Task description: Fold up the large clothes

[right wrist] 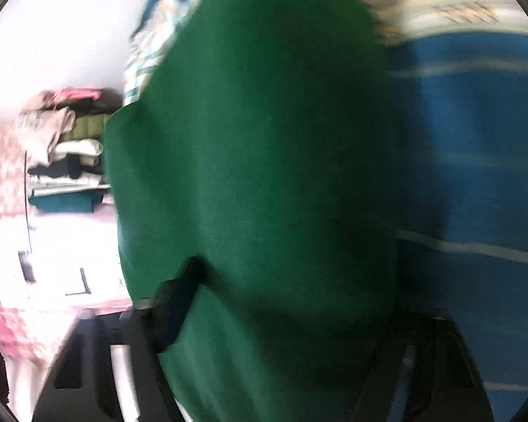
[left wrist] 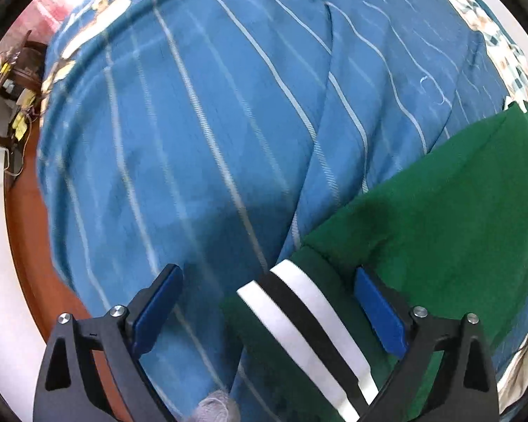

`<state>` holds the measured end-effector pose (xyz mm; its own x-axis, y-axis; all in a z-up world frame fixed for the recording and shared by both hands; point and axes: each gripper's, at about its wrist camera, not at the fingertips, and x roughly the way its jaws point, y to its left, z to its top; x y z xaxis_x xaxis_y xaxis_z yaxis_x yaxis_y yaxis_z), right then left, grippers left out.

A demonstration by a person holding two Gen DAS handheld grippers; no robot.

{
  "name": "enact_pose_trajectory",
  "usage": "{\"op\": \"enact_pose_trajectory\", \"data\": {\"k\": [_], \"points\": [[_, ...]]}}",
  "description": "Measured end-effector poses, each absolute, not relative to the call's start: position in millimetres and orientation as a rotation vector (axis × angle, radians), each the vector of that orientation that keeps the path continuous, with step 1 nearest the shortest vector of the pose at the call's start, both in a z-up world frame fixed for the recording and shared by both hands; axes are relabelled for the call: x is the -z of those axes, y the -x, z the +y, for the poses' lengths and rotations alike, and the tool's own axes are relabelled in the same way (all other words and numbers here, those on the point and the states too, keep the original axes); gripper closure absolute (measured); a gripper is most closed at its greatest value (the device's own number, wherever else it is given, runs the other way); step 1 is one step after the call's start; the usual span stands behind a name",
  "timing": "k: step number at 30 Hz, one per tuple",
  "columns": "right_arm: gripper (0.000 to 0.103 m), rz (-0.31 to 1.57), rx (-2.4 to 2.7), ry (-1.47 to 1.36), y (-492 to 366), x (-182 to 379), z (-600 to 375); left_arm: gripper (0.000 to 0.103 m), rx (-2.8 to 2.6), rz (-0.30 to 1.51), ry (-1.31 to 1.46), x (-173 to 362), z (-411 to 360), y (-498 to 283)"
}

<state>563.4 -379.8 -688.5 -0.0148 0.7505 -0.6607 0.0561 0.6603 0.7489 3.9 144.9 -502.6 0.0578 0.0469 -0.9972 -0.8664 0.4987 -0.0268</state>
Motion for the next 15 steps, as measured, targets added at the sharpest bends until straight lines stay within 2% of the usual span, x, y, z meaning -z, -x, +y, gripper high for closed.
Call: {"op": "enact_pose_trajectory", "data": {"k": [4,10,15], "points": [[0.090,1.412,-0.478,-0.887,-525.9,658.1,-414.7,0.004,-0.872,1.325,0.795,479.1,137.4,18.1],[0.091,1.293,-0.137,-1.185,-418.3,613.8,-541.5,0.004,-0.806,1.295,0.875,462.6,134.2,50.1],[0.091,1.257,0.113,-1.315,-295.9,598.6,-630.6,0.004,-0.645,1.249,0.973,464.6,131.6,29.0]]}}
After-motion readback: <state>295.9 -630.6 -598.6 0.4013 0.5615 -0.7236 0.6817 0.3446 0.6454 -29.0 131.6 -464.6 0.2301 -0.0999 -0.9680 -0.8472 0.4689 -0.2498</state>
